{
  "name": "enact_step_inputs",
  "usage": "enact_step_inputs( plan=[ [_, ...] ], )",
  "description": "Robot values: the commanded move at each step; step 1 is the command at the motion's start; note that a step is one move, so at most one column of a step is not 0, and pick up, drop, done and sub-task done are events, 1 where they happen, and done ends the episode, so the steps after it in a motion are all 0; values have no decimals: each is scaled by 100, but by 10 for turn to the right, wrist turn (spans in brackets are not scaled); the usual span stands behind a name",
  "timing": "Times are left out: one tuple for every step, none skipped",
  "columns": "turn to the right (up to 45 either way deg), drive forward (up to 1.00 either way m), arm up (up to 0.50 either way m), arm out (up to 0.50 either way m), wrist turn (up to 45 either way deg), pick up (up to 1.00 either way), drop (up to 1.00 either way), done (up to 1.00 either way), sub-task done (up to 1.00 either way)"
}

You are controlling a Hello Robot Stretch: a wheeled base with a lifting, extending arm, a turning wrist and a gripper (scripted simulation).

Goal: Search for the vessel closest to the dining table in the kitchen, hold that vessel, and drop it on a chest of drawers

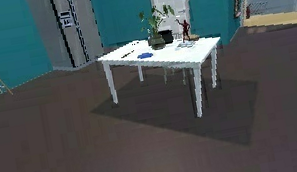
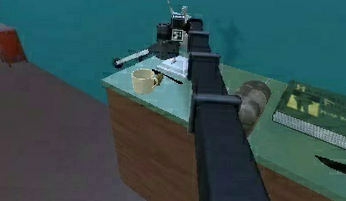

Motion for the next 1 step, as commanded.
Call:
enact_step_inputs(
  plan=[
    [0, 0, 0, 0, 180, 0, 0, 0, 0]
  ],
)
